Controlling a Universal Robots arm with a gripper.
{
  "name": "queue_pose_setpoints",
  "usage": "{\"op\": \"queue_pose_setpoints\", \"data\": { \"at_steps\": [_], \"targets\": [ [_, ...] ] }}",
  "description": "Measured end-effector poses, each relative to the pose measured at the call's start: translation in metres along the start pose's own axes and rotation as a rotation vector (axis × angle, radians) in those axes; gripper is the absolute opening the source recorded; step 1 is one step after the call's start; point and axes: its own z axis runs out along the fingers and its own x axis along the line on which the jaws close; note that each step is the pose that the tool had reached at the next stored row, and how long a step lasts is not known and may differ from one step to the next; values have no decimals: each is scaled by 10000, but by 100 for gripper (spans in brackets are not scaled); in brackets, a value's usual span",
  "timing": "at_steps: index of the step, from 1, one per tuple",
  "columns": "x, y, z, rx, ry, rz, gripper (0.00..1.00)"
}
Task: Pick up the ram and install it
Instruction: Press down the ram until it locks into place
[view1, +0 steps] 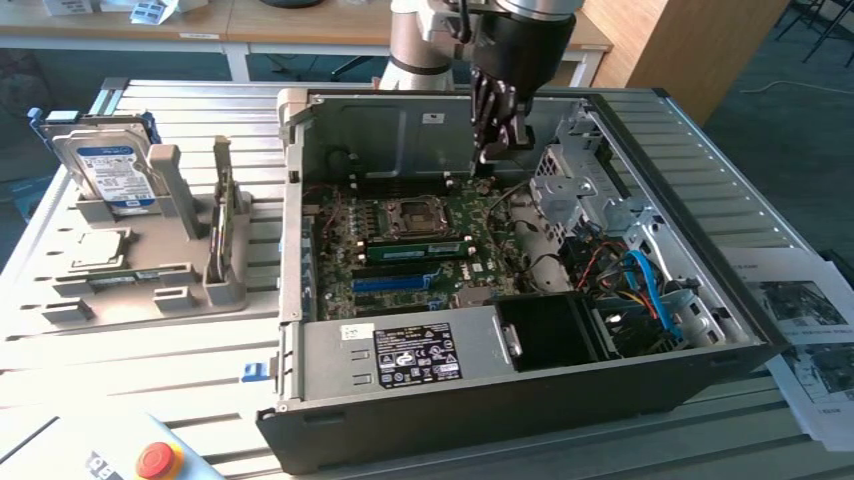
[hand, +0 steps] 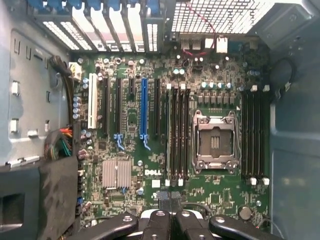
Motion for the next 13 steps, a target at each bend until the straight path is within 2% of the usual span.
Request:
{"op": "queue_pose_setpoints", "data": {
  "at_steps": [6, 13],
  "targets": [
    [5, -80, -2, -19, 0, 0, 10],
    [6, -82, 23, -14, 0, 0, 10]
  ]
}}
